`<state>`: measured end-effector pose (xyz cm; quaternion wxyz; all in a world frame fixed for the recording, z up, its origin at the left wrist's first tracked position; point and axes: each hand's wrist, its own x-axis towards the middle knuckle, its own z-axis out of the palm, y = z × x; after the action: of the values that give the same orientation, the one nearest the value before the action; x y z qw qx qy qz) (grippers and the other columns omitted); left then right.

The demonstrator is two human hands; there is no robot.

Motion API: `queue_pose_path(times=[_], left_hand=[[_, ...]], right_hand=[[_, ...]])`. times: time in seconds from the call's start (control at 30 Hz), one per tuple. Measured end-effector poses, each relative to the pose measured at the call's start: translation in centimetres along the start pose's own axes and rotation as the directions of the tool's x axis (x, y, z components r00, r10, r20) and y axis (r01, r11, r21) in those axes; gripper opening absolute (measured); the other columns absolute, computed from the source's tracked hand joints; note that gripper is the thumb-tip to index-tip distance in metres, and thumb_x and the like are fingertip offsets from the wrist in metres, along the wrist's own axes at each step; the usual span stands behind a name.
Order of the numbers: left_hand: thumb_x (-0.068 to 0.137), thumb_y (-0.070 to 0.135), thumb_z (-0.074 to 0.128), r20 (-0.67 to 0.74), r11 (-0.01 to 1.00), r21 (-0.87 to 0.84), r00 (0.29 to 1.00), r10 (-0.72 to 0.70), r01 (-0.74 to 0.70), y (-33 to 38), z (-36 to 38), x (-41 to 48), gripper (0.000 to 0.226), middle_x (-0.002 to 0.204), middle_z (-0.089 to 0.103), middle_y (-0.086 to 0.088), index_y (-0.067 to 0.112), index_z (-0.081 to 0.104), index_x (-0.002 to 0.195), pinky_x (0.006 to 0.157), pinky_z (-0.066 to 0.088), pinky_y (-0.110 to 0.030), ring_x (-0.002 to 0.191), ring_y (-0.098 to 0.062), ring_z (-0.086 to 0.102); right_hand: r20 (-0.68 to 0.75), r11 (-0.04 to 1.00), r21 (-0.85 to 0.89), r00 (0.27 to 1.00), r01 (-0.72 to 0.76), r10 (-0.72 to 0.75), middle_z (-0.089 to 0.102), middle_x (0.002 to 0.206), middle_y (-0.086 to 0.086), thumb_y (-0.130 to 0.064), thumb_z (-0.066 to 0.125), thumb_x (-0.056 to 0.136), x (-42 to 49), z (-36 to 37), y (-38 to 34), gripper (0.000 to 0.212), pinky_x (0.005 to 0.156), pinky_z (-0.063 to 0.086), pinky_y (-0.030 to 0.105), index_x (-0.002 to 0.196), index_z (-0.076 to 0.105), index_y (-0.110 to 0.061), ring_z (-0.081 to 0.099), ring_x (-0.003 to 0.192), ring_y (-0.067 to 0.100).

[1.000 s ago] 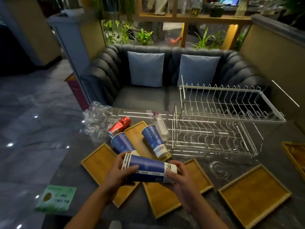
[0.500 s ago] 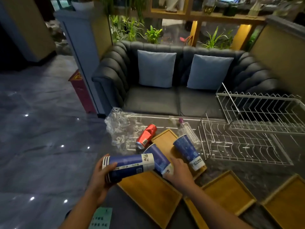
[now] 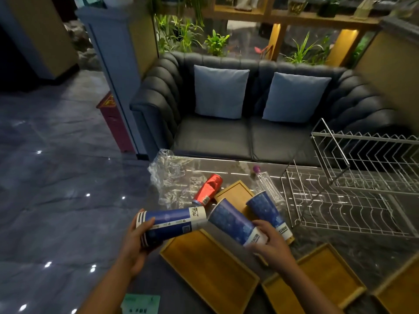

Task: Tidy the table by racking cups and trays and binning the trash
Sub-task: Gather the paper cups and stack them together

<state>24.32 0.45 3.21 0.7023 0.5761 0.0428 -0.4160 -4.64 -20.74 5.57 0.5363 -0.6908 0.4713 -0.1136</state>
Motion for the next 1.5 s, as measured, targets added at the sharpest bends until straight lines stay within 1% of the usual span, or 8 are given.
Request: queue_pose_path(times=[0.13,0.7,0.83,0.93,1.03,1.17,1.3,1.5], left_hand=[[0.066,0.027,0.075,0.014,0.999,0.038,1.000,-0.002,0.002,0.3,0.5,0.6,0.063,0.114,0.067,-0.012,0.035,0.056,0.125,0.059,0.059,-0.040,0.095,-0.033,0.067],[0.062,0.059,0.084,0.312,0.948,0.318,0.941,-0.133,0.029,-1.7,6.8,-1.7,0.071,0.133,0.054,-0.015,0.039,0.054,0.123,0.071,0.060,-0.050,0.113,-0.042,0.061],[0.058,0.035,0.093,0.388,0.926,0.376,0.914,-0.121,-0.036,-1.5,7.0,-1.3,0.076,0.131,0.054,-0.010,0.047,0.053,0.122,0.071,0.061,-0.048,0.112,-0.038,0.063],[0.055,0.024,0.094,0.386,0.931,0.357,0.919,-0.078,-0.071,-1.8,7.4,-0.7,0.083,0.129,0.057,-0.012,0.042,0.054,0.127,0.069,0.061,-0.047,0.108,-0.038,0.065],[0.053,0.026,0.094,0.309,0.949,0.310,0.950,-0.045,-0.056,-2.2,6.7,-0.2,0.079,0.129,0.057,-0.014,0.043,0.058,0.121,0.069,0.061,-0.049,0.108,-0.041,0.063],[0.050,0.030,0.095,0.257,0.960,0.280,0.963,-0.075,0.000,-2.5,5.0,0.2,0.080,0.130,0.055,-0.013,0.045,0.058,0.119,0.070,0.061,-0.050,0.112,-0.042,0.060],[0.045,0.032,0.096,0.232,0.965,0.262,0.970,-0.078,0.015,-2.5,4.7,0.2,0.086,0.130,0.056,-0.014,0.041,0.057,0.121,0.069,0.060,-0.048,0.112,-0.042,0.060],[0.045,0.031,0.095,0.190,0.978,0.207,0.980,-0.055,0.015,-2.0,4.1,0.3,0.092,0.132,0.055,-0.015,0.035,0.055,0.128,0.070,0.059,-0.048,0.114,-0.043,0.059]], right_hand=[[0.119,0.969,0.238,0.992,-0.065,0.038,0.062,0.120,0.013,-0.002,0.081,0.068,-1.0,-3.2,-0.8,0.064,0.082,0.057,0.042,0.125,0.063,-0.021,0.065,0.102,0.031],[0.329,0.964,0.266,0.941,-0.010,-0.081,0.059,0.123,0.008,-0.008,0.078,0.079,-1.5,0.9,-2.6,0.059,0.077,0.057,0.026,0.130,0.057,-0.026,0.069,0.100,0.014],[0.321,0.962,0.271,0.944,-0.010,-0.081,0.059,0.123,0.007,-0.005,0.078,0.079,-1.5,0.8,-2.4,0.059,0.075,0.057,0.024,0.129,0.056,-0.027,0.069,0.097,0.012],[0.305,0.982,0.181,0.947,0.048,-0.102,0.056,0.132,-0.003,-0.020,0.077,0.083,-0.5,-0.3,-1.8,0.057,0.087,0.057,0.029,0.134,0.054,-0.030,0.065,0.107,0.006],[-0.044,0.985,-0.121,0.990,0.125,-0.131,0.054,0.138,-0.003,-0.033,0.071,0.088,1.5,-1.7,-0.3,0.049,0.106,0.046,0.042,0.133,0.054,-0.027,0.051,0.127,0.016],[-0.206,0.736,-0.676,0.963,-0.013,-0.173,0.037,0.151,0.007,-0.038,0.070,0.086,4.3,-2.1,2.1,0.070,0.110,0.039,0.042,0.146,0.037,-0.020,0.032,0.137,0.027],[-0.197,0.592,-0.802,0.970,-0.077,-0.140,0.032,0.154,0.010,-0.036,0.071,0.085,5.9,-1.6,4.1,0.083,0.112,0.036,0.039,0.152,0.023,-0.021,0.032,0.138,0.029],[-0.262,0.611,-0.790,0.930,-0.052,-0.259,0.055,0.136,0.008,-0.016,0.069,0.080,5.2,-2.3,5.5,0.076,0.094,0.043,0.039,0.149,0.038,-0.021,0.049,0.115,0.027]])
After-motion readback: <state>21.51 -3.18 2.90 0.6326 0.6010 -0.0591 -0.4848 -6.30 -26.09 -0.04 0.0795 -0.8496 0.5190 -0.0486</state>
